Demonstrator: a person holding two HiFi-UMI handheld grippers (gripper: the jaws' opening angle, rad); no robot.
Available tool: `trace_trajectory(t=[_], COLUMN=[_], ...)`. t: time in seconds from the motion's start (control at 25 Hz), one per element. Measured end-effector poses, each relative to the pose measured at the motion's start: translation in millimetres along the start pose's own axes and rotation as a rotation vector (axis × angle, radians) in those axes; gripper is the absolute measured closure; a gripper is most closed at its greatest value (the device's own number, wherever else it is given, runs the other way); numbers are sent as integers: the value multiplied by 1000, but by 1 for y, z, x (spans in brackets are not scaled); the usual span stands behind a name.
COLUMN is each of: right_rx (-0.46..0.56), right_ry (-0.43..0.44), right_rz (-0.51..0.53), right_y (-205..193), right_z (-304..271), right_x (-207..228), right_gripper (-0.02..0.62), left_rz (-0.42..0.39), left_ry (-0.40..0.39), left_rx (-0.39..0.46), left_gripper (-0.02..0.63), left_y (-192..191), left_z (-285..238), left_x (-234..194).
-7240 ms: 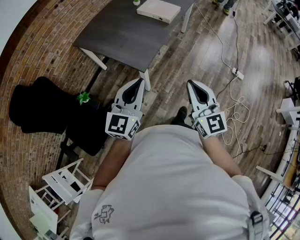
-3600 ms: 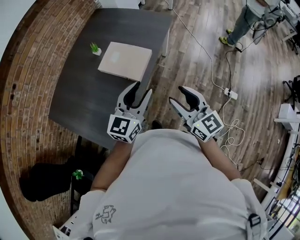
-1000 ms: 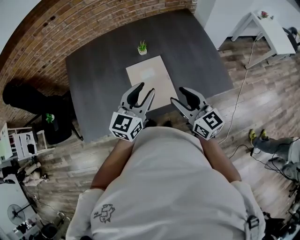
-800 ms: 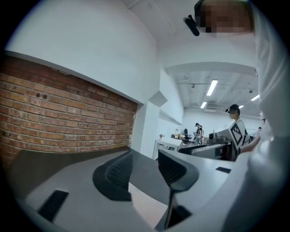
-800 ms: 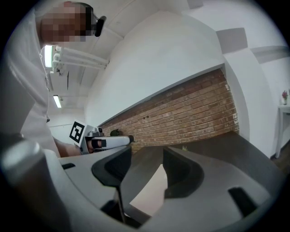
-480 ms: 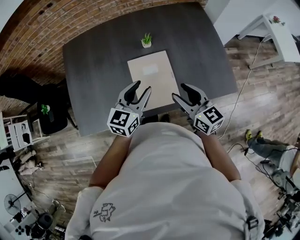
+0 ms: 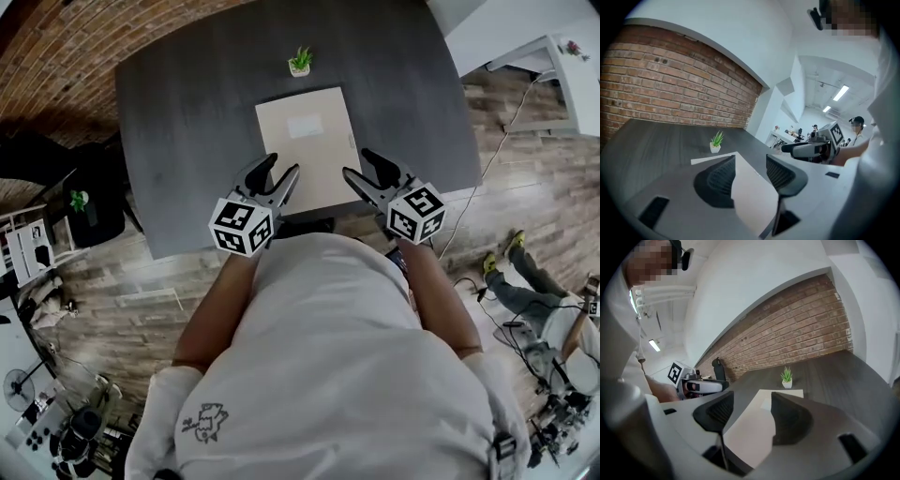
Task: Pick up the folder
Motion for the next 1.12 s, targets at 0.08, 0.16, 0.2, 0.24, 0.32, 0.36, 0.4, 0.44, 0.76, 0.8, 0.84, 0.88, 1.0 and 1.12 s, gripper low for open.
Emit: trace_trajectory(t=[0.08, 0.16, 0.2, 0.24, 0.32, 0.36, 0.4, 0.44, 0.76, 0.8, 0.84, 0.88, 1.0, 1.12], right_rx=[-29, -57, -71, -85, -116, -135, -156, -177, -259, -267, -274, -281, -310, -341], right_ry=[-4, -14, -19, -23, -32, -36, -41, -44, -64, -63, -62, -60, -55, -51], right_rz=[-6, -13, -17, -22, -25, -21, -15, -11, -77, -88, -99, -111, -141, -189], right_y=[-5, -11, -14, -17, -24, -28, -33, -37, -64, -66, -69, -71, -79, -87], right_z=[-7, -14, -17, -20, -25, -28, -30, -32, -48, -50, -53, -56, -63, -68], right_x=[11, 21, 26, 31, 40, 45, 50, 55, 89, 92, 96, 99, 108, 115], right_gripper=[341, 341, 341, 341, 337, 337, 337, 337, 325, 322, 321, 319, 310, 305], left_rz=[17, 42, 54, 65, 84, 90, 93, 93, 146, 151, 154, 154, 161, 190], left_ry=[12, 23, 29, 33, 36, 36, 37, 38, 55, 57, 60, 63, 70, 76], left_rx=[-38, -75, -94, -114, -149, -164, -179, -193, -285, -296, -310, -327, -372, -395], left_gripper=[389, 388, 387, 383, 363, 356, 353, 350, 337, 337, 336, 336, 336, 336], left_y=[-10, -21, -27, -33, -44, -49, -53, -58, -88, -90, -93, -96, -105, -111], left_z=[-5, -12, -15, -17, -23, -25, -28, -30, -46, -48, -50, -53, -59, -62], left_x=[-10, -22, -29, -34, -44, -48, -51, -55, -81, -83, -85, -87, -93, -99])
Point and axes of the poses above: the fingertips, and each gripper's own axes: z backward along the fingers, x to its right, y out of its top, the point moved 5 cm from there along z, backward along the fingers, and after that the axes turned 9 degrees about y, right-handed, at the moved point
